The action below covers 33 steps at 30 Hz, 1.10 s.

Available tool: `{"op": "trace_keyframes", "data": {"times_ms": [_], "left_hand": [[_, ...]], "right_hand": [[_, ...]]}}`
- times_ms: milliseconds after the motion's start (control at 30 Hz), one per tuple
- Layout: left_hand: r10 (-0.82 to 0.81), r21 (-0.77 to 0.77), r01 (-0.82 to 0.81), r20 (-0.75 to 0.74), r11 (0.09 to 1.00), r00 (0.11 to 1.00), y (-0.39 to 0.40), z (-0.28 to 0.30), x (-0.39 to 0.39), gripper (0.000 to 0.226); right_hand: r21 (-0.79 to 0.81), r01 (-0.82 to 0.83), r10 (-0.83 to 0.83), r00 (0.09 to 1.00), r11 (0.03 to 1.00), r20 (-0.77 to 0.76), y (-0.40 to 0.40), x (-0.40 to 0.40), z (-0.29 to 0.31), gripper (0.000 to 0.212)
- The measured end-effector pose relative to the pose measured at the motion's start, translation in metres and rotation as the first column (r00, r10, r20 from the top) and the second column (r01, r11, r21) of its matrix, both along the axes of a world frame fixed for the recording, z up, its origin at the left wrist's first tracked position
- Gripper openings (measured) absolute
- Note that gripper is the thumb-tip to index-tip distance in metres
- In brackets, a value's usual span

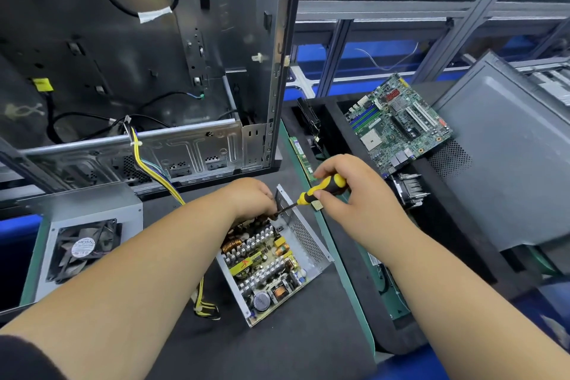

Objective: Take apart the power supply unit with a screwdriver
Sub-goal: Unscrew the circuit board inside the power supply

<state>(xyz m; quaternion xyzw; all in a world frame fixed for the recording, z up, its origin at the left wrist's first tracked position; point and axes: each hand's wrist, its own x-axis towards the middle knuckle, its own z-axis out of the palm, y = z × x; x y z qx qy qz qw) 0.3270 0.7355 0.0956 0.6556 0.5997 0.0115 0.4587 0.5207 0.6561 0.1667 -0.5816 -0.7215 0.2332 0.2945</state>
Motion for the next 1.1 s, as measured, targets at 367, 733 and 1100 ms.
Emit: {"op": "trace_keyframes", "data": {"times_ms": [367,733,1100], "left_hand": [[0.142,-0.140,-0.123,0.140,0.983,0.980,0.001,-0.004,-0.005,0.012],[0.021,0.038,-0.020,-0.042,0.999,0.999,-0.001,-0.001,-0.003,0.012],[0.162,0.330,-0.264,0.305,0.906,0.938,-0.028,0.061,0.015,0.016]], "right_hand": [[-0.078,0.108,-0.121,0.973,0.991,-0.197,-0.006,0.007,-0.015,0.023],[-0.131,0.132,-0.177,0.886,0.982,-0.428,-0.003,0.030,-0.016,0.015],[-0.102,0.193,-0.213,0.738,0.976,-0.640,0.000,0.066,-0.006,0.014]]}}
